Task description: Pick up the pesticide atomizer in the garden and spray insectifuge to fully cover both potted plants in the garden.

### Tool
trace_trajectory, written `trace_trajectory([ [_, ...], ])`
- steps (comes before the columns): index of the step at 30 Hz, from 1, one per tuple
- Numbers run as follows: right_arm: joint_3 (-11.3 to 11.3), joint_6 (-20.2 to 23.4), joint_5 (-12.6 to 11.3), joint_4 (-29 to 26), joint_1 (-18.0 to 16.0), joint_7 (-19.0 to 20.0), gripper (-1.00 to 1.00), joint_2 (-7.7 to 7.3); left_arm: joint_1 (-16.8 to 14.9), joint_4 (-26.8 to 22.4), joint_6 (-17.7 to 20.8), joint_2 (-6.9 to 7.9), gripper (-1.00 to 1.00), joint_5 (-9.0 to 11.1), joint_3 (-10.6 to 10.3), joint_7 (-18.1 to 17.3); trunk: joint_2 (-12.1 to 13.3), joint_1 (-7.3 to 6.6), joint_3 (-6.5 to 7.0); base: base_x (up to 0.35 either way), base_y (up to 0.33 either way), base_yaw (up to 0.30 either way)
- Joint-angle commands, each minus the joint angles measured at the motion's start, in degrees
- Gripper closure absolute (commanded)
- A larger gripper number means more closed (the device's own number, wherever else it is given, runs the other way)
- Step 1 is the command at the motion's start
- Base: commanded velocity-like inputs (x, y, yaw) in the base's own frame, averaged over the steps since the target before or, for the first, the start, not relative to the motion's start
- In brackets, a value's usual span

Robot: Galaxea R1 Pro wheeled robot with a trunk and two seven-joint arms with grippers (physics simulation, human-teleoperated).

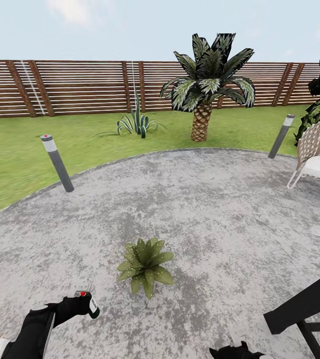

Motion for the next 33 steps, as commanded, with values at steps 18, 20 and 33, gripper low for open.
trace_trajectory([
  [18, -0.38, -0.29, 0.51, 7.18, 0.35, 0.03, -1.0, 0.32, 0.7, -0.02, 0.36, 0.27, 1.0, -0.24, 0.12, -0.42, -0.02, -0.01, -0.05, 0.0, 0.0, 0.0],
  [20, -0.38, -0.29, 0.51, 7.22, 0.41, 0.03, -1.0, 0.38, 1.1, 0.0, 0.37, 0.3, 1.0, -0.22, 0.16, -0.42, -0.02, -0.01, -0.05, 0.0, 0.0, 0.0],
  [33, -0.38, -0.45, 0.51, 7.17, 3.12, 0.03, -1.0, 0.68, 1.46, -0.01, 0.5, 0.42, 1.0, -0.3, 0.29, -0.42, -0.02, -0.01, -0.05, 0.0, 0.0, 0.0],
])
